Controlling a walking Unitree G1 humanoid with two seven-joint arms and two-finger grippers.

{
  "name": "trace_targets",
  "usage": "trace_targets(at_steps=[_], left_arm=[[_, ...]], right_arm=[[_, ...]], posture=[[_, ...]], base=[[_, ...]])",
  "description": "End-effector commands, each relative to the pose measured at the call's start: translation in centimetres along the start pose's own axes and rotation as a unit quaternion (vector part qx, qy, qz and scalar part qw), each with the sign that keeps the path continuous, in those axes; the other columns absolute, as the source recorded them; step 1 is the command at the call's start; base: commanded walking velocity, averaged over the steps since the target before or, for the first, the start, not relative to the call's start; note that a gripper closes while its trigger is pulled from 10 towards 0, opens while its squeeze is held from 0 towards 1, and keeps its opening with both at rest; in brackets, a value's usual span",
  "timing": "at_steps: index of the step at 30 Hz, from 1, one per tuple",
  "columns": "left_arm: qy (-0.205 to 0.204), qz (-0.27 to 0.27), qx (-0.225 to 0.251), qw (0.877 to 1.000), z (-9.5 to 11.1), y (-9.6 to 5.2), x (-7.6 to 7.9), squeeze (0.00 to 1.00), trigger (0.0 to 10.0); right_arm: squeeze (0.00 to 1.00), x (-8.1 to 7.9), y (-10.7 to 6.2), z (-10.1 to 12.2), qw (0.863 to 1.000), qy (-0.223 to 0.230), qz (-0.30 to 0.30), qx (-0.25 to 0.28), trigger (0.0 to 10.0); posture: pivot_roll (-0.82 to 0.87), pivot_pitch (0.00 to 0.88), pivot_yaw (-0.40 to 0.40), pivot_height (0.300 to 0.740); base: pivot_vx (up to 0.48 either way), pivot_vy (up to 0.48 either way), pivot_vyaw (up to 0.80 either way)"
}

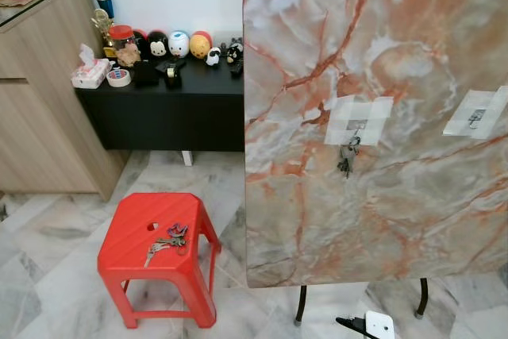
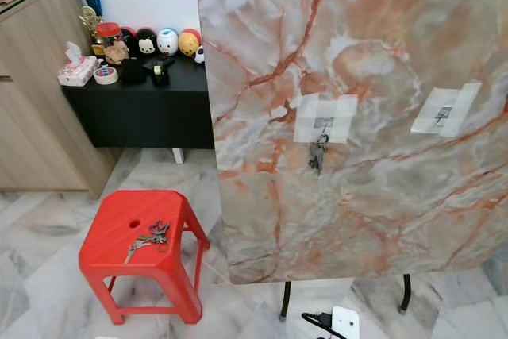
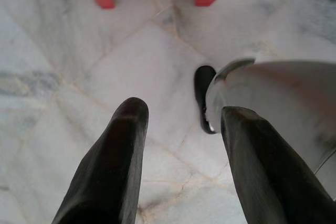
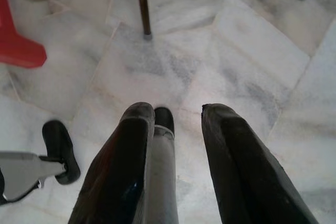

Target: Hang keys on a hook

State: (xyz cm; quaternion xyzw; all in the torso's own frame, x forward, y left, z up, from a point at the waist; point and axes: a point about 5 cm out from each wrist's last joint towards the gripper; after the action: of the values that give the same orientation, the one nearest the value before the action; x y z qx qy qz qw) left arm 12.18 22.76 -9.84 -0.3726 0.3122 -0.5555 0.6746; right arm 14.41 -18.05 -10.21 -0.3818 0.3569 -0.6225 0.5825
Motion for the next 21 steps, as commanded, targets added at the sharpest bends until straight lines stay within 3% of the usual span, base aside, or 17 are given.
trace_targets(at_steps=[1,21], left_arm=[[0.001,0.008,-0.011,1.0,-0.4,-0.2,-0.6,0.0,10.0],[-0.009,0.009,-0.01,1.0,-0.5,-0.2,-0.6,0.0,10.0]], right_arm=[[0.0,-0.4,0.0,0.0,1.0,-0.006,0.005,0.001,10.0],[0.0,0.5,0.2,2.2,1.0,0.002,-0.008,0.026,10.0]], posture=[[0.07,0.0,-0.022,0.74],[0.08,0.0,-0.028,0.74]], base=[[0.0,0.416,0.0],[0.0,0.434,0.0]])
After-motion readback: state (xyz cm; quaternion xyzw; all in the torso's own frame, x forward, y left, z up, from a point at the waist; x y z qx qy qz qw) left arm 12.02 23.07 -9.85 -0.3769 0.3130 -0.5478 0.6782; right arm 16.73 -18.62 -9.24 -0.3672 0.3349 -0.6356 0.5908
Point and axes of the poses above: a point about 5 cm out from each wrist's last joint towards the gripper, its own y axis pointing out of the wrist towards the gripper, its own z axis along the axis of the wrist's last joint, x = y × z, and after that the axes turned 13 degrees about -y, right-handed
